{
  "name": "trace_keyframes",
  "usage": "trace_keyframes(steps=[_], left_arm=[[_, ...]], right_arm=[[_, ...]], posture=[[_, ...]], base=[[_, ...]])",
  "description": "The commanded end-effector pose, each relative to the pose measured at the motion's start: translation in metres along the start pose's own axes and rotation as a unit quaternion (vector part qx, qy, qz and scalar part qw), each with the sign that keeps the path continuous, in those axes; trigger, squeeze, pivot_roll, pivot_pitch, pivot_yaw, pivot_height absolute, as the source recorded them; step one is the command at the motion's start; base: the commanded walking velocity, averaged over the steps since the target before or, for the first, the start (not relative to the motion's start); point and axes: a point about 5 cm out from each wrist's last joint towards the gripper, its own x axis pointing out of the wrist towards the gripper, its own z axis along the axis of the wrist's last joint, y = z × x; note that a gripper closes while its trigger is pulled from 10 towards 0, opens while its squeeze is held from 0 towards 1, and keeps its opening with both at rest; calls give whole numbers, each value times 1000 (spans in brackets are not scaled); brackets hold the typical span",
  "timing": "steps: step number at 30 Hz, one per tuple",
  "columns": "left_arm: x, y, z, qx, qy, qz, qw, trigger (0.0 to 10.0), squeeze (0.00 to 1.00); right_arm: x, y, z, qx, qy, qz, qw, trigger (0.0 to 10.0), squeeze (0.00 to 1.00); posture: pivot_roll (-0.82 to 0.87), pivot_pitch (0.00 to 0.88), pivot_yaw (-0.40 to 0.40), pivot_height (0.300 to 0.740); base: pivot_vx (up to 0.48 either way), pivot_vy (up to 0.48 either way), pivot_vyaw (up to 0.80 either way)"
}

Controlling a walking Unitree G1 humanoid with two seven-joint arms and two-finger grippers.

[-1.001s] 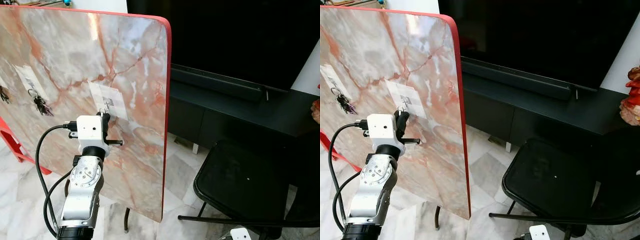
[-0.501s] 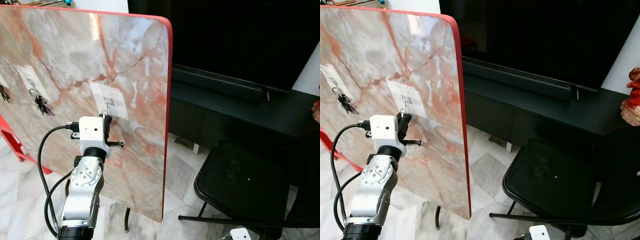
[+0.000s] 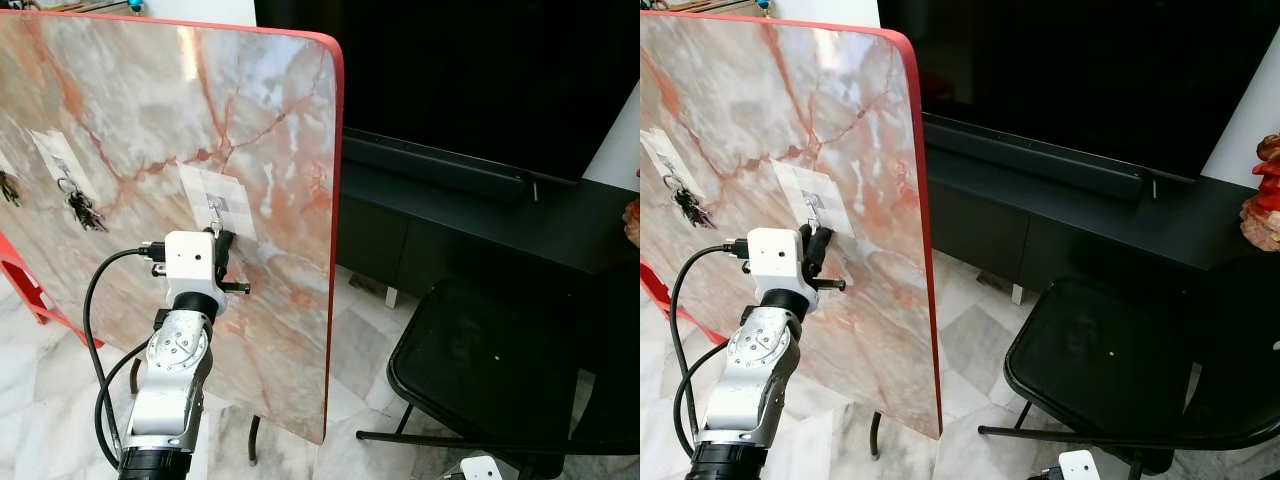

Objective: Hang keys on a hook

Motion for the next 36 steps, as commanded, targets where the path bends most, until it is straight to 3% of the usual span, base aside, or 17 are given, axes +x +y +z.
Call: trace_keyframes(steps=[1,19,36], left_arm=[[3,-6,2,-8,1,-18,1000,10000,780],[-6,-9,2,-12,-1,-42,999,10000,780],[-31,-1,-7,-14,11,-36,999,10000,776]], right_arm=[[0,-1,-2,-2,4,-1,1000,10000,0],[0,-1,-2,-2,5,0,1000,10000,0],[0,-1,-2,-1,5,-1,1000,10000,0]], posture=[[-11,0,-14,708],[-4,0,-18,708],[4,0,-18,708]], base=[[0,0,0],[0,0,0],[0,0,0]])
